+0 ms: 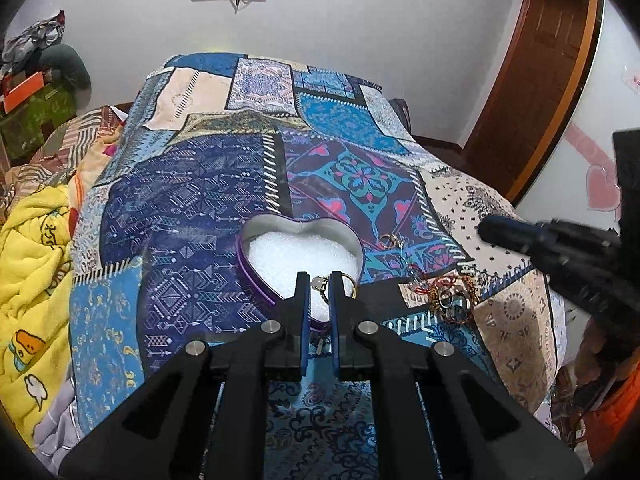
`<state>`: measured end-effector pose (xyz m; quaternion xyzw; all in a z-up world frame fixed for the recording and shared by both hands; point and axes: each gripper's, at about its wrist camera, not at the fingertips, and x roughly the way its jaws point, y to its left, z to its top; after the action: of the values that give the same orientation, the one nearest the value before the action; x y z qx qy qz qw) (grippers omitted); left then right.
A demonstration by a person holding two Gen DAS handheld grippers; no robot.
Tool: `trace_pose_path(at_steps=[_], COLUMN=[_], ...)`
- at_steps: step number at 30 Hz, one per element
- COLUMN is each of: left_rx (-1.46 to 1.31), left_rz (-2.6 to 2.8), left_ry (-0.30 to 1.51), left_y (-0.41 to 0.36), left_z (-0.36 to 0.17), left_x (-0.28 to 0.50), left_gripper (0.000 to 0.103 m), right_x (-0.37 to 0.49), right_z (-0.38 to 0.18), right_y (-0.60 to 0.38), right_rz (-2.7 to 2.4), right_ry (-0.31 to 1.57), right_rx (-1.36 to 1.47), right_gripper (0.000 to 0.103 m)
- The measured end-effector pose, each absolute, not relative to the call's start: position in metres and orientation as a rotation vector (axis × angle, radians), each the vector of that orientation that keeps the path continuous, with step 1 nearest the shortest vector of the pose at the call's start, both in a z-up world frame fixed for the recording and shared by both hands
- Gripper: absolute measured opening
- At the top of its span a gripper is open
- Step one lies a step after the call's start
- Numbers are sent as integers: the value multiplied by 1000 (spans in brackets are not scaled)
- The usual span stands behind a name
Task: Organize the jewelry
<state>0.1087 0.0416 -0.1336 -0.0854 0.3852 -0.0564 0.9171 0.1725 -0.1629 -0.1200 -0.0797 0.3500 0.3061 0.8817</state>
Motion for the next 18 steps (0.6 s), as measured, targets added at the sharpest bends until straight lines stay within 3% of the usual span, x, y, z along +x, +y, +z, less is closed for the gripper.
trace_pose_path(at_steps=[8,13,18], left_rx=[-189,-197,-200], left_rz=[-90,-81,-81], left_ry=[771,789,809], left_y=[54,57,57], left_z=[-127,-134,-142], left_x=[103,105,110], left_gripper=[7,7,7], right_x=[173,184,196], right_z=[-123,-162,-191], right_y=[-152,-152,-155], right_rz=[642,615,612], right_ry=[701,833,928], right_rx=[-202,-241,-230], right_gripper=[6,13,14])
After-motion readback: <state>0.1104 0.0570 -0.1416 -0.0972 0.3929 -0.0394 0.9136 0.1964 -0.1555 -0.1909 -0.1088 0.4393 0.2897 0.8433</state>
